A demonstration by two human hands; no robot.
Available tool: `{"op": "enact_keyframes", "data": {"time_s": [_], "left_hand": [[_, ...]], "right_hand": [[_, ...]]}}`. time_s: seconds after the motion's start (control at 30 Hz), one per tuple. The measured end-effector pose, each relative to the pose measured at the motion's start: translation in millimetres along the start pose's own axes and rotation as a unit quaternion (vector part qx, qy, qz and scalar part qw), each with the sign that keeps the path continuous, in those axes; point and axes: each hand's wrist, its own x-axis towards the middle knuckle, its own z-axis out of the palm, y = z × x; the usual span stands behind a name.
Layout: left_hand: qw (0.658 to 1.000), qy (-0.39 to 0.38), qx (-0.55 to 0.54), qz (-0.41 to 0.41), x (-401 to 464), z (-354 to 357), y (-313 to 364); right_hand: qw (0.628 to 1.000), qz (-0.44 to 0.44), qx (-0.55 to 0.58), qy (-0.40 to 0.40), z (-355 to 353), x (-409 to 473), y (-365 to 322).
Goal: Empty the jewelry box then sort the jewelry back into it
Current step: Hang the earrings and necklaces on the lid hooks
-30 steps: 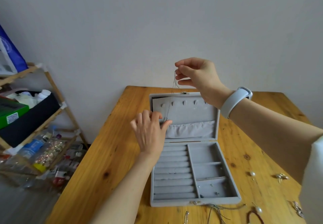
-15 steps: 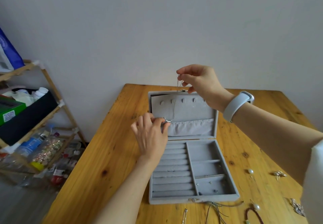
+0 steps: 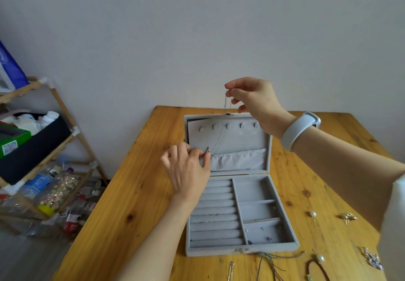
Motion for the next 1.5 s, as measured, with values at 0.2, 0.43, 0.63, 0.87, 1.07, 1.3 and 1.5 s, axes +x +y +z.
{"op": "enact_keyframes", "data": {"time_s": [0.2,0.43,0.63,0.87,1.07,1.3,1.5], "left_hand": [[1.000,-0.026,0.015,0.000,2,-3,3],[0.998,-0.007,0.003,0.056,-1,-6,-3],[0.992,-0.011,0.016,0.123,-4,-4,-11],[0.990,0.062,-0.114,0.049,12,-16,-8],[0.972,0.043,-0.231,-0.005,29,-23,7],[0.964,0.021,-0.258,-0.060,34,-25,12],[0.971,0.041,-0.214,-0.099,36,-26,6]], "right_hand": [[1.000,-0.005,-0.020,-0.018,4,-1,1],[0.999,-0.029,0.019,-0.010,4,3,-7],[0.995,-0.025,-0.054,-0.074,12,-5,14],[0.946,-0.142,-0.261,-0.129,22,-12,27],[0.928,-0.192,-0.284,-0.148,29,-15,35],[0.937,-0.191,-0.267,-0.122,27,-20,39],[0.950,-0.114,-0.272,-0.106,27,-23,56]]}}
